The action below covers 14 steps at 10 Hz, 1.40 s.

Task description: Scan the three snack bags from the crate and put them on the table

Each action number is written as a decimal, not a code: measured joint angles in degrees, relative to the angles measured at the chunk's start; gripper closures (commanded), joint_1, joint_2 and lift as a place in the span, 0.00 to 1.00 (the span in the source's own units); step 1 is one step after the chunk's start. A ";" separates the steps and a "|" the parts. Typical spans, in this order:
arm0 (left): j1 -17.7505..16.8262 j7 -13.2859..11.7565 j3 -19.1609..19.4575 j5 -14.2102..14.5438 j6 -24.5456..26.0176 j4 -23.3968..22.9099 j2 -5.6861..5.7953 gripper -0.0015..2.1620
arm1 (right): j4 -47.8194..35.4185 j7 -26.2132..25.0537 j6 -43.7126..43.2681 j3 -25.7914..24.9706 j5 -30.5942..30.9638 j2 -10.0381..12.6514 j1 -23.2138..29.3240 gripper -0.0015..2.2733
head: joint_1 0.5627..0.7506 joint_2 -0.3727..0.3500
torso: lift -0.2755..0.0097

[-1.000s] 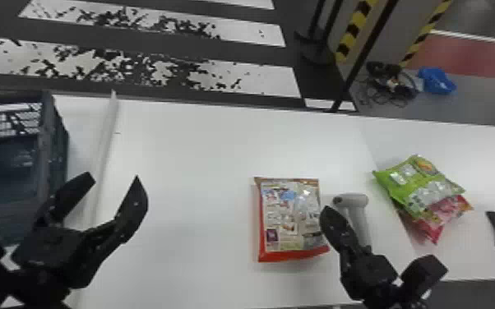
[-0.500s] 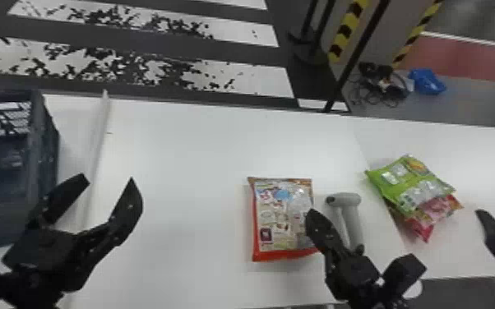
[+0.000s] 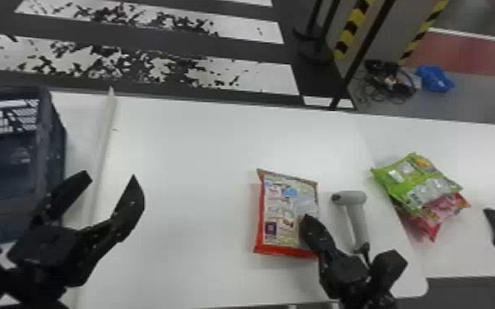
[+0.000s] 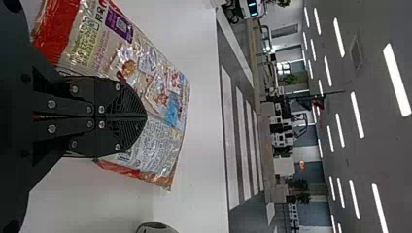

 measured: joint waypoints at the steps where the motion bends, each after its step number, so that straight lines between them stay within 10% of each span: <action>1: 0.00 -0.05 0.03 0.04 -0.05 0.04 0.01 0.06 | 1.54 -0.33 -0.38 0.35 0.71 0.00 -0.67 0.99 | 0.70 0.25 | 0.64; 9: -0.09 -0.34 0.46 0.33 -0.14 -0.05 0.01 0.06 | -5.89 1.60 -2.36 -1.99 0.52 -1.40 2.38 0.99 | 0.70 0.25 | 0.64; 10: -0.19 -0.34 0.29 0.30 -0.04 -0.16 0.01 0.06 | -9.26 2.35 -2.23 -2.72 -0.63 -1.61 4.09 0.90 | 0.70 0.24 | 0.64; 12: -0.27 -0.27 0.26 0.21 0.00 -0.48 0.01 0.06 | -16.41 3.27 -1.53 -5.69 -3.59 -1.57 8.31 0.00 | 0.70 0.21 | 0.64; 14: 0.28 -0.15 0.96 0.27 -0.50 -0.48 -0.03 0.06 | -22.91 3.04 1.50 -9.62 -4.20 -1.37 11.58 0.02 | 0.70 0.18 | 0.64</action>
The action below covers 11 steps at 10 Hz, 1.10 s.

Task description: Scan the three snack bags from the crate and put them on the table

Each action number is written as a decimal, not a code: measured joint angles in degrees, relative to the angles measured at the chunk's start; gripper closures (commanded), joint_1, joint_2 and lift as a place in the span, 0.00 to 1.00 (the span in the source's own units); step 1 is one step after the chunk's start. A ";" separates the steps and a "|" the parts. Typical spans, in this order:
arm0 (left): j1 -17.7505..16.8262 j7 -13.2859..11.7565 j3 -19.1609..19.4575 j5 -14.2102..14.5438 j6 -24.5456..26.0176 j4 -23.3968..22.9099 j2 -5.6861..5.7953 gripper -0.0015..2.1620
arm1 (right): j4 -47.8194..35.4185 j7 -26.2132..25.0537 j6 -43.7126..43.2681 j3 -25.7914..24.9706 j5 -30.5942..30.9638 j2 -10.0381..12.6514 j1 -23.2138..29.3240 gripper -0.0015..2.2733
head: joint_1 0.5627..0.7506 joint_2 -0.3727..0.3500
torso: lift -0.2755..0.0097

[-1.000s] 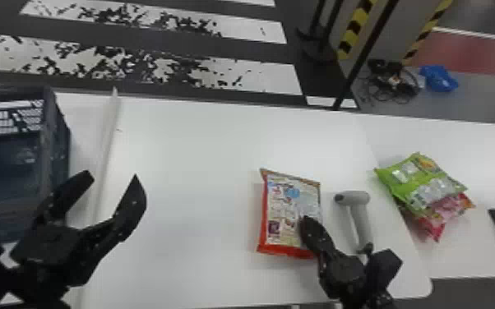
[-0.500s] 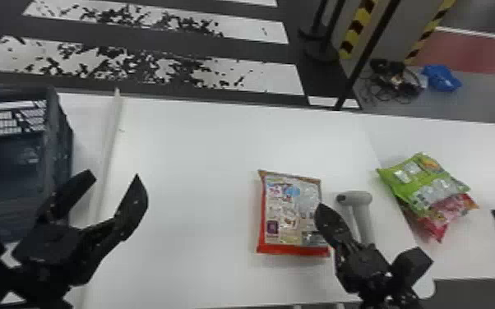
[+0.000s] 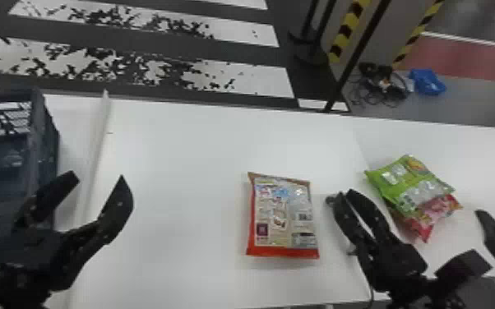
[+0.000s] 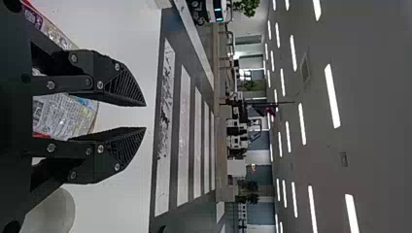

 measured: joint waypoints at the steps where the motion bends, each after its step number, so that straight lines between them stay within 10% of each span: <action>1: 0.26 0.03 0.23 0.03 -0.80 0.25 -0.03 0.06 | -0.77 -0.31 2.11 -1.75 -0.03 0.10 0.22 0.02 | 0.70 0.16 | 0.64; 8: -0.26 -0.27 0.28 0.03 -2.46 1.76 1.05 0.06 | 9.70 -0.26 16.05 -3.28 5.34 -1.13 -7.98 0.04 | 0.70 0.08 | 0.64; 9: -0.49 -0.25 0.28 0.03 -2.48 1.99 1.24 0.06 | 11.39 -0.31 17.32 -2.99 6.16 -1.35 -9.33 0.18 | 0.70 0.08 | 0.64; 11: -0.73 -0.23 0.26 0.03 -2.49 2.36 1.41 0.06 | 13.77 -0.73 23.19 -2.33 7.21 -2.06 -12.24 0.86 | 0.70 0.07 | 0.64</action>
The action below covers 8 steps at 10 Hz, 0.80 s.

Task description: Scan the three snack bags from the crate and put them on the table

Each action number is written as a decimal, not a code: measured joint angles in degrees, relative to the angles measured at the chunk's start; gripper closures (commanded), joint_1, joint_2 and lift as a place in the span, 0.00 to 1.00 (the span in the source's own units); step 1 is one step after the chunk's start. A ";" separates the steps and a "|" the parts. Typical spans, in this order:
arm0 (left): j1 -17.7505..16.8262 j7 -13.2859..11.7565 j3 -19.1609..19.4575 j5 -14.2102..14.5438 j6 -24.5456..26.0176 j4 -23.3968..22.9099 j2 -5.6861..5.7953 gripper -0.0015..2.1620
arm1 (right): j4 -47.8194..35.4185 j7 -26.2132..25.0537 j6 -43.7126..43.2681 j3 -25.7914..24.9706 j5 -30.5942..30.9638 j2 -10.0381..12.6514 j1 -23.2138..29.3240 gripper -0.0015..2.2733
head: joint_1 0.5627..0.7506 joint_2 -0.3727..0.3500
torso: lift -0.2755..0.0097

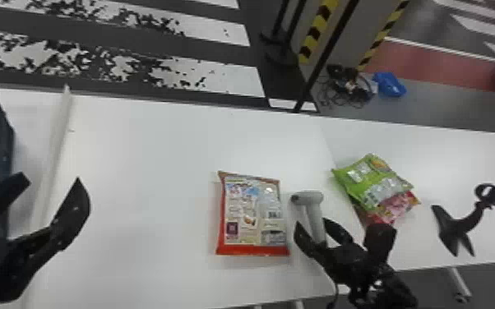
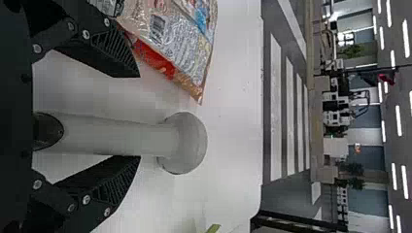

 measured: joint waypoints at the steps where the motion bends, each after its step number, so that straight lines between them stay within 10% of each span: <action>1: -0.15 0.04 -0.05 0.00 0.00 0.29 0.03 0.06 | 0.24 -0.70 3.75 0.09 0.42 -0.20 -0.94 0.93 | 0.70 0.07 | 0.64; 8: -0.93 0.14 -1.20 0.00 -0.13 1.12 0.65 0.06 | -6.43 -11.70 3.19 -1.31 -4.35 0.75 4.94 0.98 | 0.70 0.03 | 0.64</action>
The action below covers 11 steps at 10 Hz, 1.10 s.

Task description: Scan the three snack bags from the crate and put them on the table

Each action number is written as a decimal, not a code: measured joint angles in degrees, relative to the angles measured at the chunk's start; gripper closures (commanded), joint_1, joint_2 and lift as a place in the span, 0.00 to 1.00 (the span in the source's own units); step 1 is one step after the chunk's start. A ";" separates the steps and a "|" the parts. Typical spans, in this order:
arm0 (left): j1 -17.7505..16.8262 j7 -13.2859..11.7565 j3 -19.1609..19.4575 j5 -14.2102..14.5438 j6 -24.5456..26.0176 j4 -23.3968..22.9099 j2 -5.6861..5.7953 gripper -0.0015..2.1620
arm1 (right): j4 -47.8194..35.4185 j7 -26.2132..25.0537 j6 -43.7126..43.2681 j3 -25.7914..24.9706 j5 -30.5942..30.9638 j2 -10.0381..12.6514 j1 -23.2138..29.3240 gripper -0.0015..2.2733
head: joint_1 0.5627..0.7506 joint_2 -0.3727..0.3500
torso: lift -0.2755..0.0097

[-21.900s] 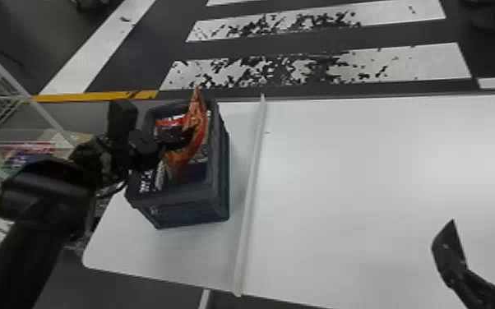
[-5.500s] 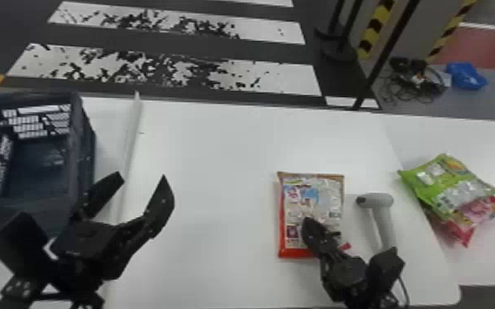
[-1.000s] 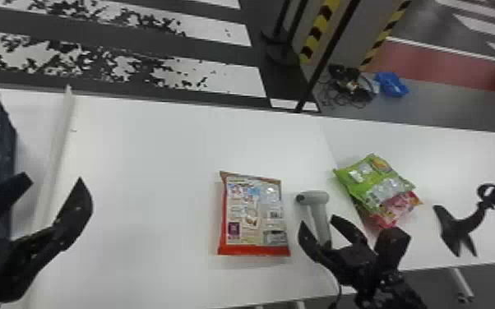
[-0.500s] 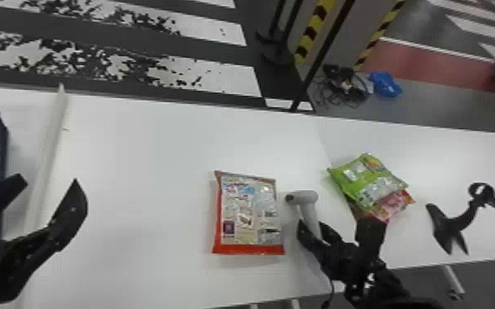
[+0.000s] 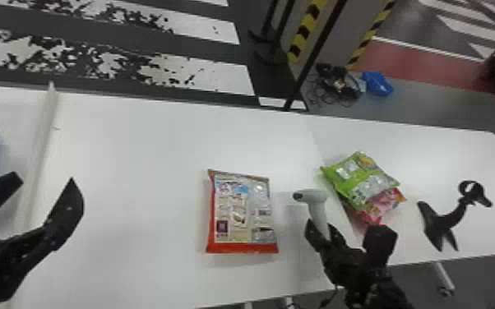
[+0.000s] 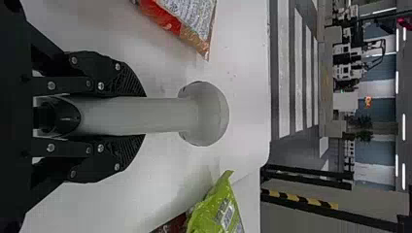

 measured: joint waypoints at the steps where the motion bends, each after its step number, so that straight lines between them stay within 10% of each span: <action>1: 0.16 0.00 -0.23 0.00 0.00 0.00 0.11 0.06 | -2.77 0.07 1.22 -1.45 -3.93 0.67 2.31 0.98 | 0.70 0.03 | 0.64; 11: 3.56 1.07 -0.55 -0.42 -6.79 -0.46 -0.44 0.06 | -18.06 3.57 8.06 2.50 -11.76 3.04 13.10 0.98 | 0.70 0.17 | 0.64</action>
